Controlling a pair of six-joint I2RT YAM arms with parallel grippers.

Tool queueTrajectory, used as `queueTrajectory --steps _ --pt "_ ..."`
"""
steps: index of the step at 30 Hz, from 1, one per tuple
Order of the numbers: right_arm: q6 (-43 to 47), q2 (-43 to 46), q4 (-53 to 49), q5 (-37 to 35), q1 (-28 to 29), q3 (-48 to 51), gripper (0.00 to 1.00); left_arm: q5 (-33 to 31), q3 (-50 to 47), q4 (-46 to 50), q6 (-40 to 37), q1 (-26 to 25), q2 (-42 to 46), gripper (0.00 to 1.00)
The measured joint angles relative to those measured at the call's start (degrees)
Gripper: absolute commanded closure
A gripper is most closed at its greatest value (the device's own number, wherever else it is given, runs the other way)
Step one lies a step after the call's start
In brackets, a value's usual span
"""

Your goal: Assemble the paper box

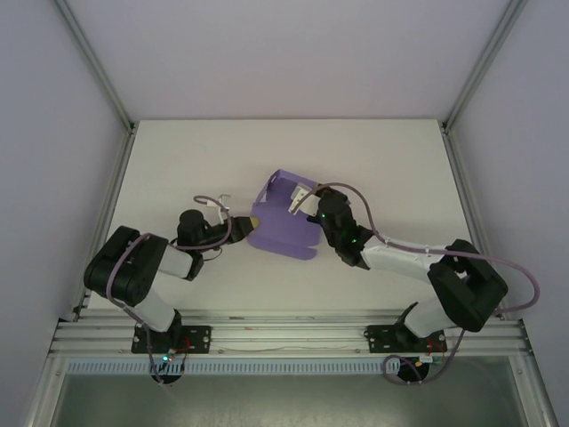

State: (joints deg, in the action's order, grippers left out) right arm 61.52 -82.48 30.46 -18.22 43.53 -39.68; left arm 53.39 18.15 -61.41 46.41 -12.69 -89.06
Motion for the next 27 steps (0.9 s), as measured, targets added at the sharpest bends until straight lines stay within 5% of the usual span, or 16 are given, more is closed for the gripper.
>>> queueTrajectory --steps 2,4,8,14,20,27 --pt "-0.02 0.04 -0.02 0.13 0.0 0.0 1.0 -1.53 1.7 7.76 -3.19 -0.02 2.78 0.72" --pt "0.04 0.04 -0.39 0.68 0.04 0.0 1.0 -4.02 3.34 15.3 -6.29 -0.09 6.01 0.7" --pt "0.17 -0.37 -1.01 1.68 0.07 0.0 1.0 -11.63 5.77 29.7 -13.11 -0.39 13.97 0.34" --pt "0.9 -2.34 -1.81 2.03 0.2 -0.15 1.0 -25.7 10.1 48.92 -18.18 -0.44 19.82 0.18" --pt "4.81 -6.64 -2.21 0.63 1.64 -2.1 1.0 -34.62 13.77 55.52 -20.13 -0.44 19.61 0.18" --pt "6.05 -8.83 -2.89 0.46 2.45 -4.5 1.0 -34.1 19.02 54.84 -27.45 -4.13 10.23 0.3"
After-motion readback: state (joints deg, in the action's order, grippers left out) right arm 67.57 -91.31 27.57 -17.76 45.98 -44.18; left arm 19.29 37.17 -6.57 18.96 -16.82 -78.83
